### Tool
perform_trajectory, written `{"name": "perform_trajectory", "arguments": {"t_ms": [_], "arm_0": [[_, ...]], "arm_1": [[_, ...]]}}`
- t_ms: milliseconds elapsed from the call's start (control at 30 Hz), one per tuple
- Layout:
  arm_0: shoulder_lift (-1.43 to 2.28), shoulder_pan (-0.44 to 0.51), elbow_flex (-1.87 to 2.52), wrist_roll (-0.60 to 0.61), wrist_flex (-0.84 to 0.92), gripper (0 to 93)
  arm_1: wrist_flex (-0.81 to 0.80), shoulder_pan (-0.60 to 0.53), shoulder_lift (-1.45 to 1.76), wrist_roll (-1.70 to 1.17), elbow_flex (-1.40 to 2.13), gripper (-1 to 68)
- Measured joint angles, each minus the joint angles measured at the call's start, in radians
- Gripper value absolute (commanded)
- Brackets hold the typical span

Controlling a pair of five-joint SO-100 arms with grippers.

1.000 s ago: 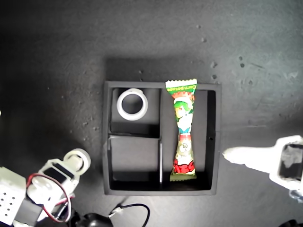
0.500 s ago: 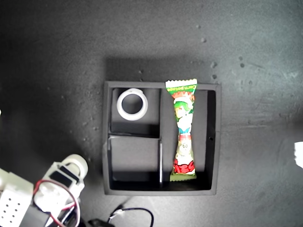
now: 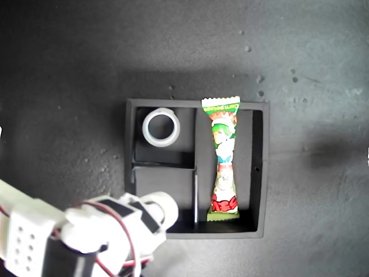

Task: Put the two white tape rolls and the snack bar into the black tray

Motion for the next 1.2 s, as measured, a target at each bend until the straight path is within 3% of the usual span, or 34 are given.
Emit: {"name": "perform_trajectory", "arguments": {"t_ms": [100, 267, 500, 600, 867, 1000, 1200], "arm_0": [[-0.207, 0.002, -0.225, -0.017, 0.115, 0.3], [-0.377, 0.018, -0.492, -0.061, 0.187, 17.2], [-0.250, 0.074, -0.331, -0.147, 0.189, 14.3], [-0.117, 0.074, -0.176, -0.196, 0.189, 0.1], [0.471, 0.043, 0.477, -0.325, 0.173, 0.0], [0.815, -0.008, 0.919, -0.344, 0.018, 0.0], [1.230, -0.003, 1.559, -0.383, -0.256, 0.0]], "arm_1": [[-0.100, -0.023, 0.028, -0.002, 0.126, -0.7], [-0.150, -0.072, 0.270, 0.051, 0.325, -0.7], [-0.031, -0.081, 0.626, 0.080, 0.492, -0.7], [-0.028, -0.083, 0.649, 0.080, 0.517, -0.7], [-0.029, -0.075, 0.653, 0.080, 0.618, -0.6], [0.003, -0.031, 0.653, 0.080, 0.623, -0.5], [0.120, -0.031, 0.653, 0.080, 0.624, -0.4]]}}
